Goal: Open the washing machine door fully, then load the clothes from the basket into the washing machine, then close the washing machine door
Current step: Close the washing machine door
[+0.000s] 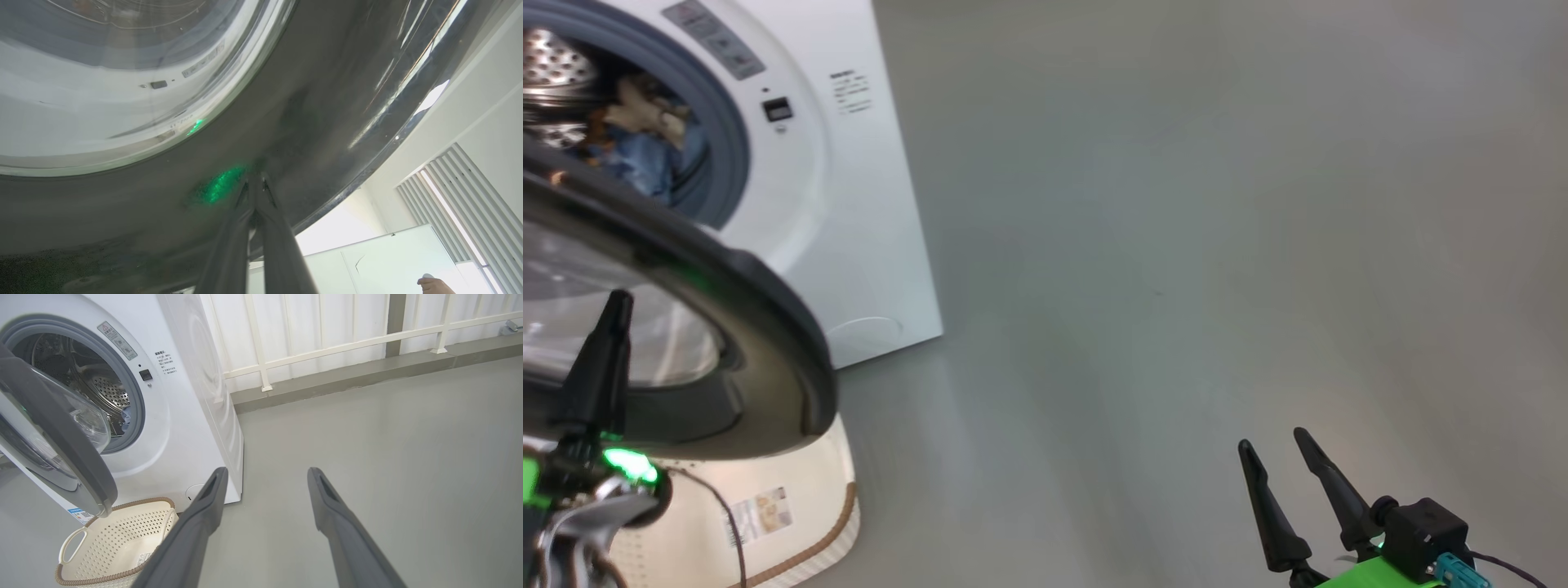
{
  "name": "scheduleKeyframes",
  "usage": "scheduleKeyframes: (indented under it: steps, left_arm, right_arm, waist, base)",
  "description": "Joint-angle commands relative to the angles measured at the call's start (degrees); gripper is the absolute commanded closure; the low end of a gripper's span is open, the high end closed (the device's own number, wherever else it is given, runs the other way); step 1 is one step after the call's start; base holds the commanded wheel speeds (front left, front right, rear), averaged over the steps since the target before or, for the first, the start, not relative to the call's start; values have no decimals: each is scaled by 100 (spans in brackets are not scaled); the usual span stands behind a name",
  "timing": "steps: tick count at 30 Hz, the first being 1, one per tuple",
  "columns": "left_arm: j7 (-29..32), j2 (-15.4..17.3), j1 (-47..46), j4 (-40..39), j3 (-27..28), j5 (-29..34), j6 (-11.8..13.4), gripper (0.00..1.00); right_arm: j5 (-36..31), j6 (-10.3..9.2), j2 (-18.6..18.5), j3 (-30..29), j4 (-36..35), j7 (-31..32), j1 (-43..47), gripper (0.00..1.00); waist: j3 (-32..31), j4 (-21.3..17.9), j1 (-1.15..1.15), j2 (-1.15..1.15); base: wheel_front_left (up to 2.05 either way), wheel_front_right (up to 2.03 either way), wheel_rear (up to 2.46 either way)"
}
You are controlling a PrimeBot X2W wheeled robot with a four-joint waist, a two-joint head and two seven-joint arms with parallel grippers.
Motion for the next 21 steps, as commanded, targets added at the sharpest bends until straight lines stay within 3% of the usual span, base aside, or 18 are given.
scheduleKeyframes:
  steps: [1, 10, 21]
  left_arm:
    - [-31, 135, 68, -199, 201, 19, -59, 100]
    - [-334, 128, 760, -397, 318, -75, -60, 100]
    - [-916, 126, 1492, -931, -10, 49, -60, 100]
  right_arm:
    - [93, 16, -15, 98, -130, -28, -84, 0]
    - [124, 16, -15, -1, 5, -28, -114, 0]
    - [79, 16, -15, -131, 153, -28, -137, 0]
  waist:
    - [-70, 126, 0, 0]
    - [-291, 550, 0, 0]
    - [-492, 1158, 0, 0]
  base:
    - [0, 0, 0]
    - [0, 0, 0]
    - [0, 0, 0]
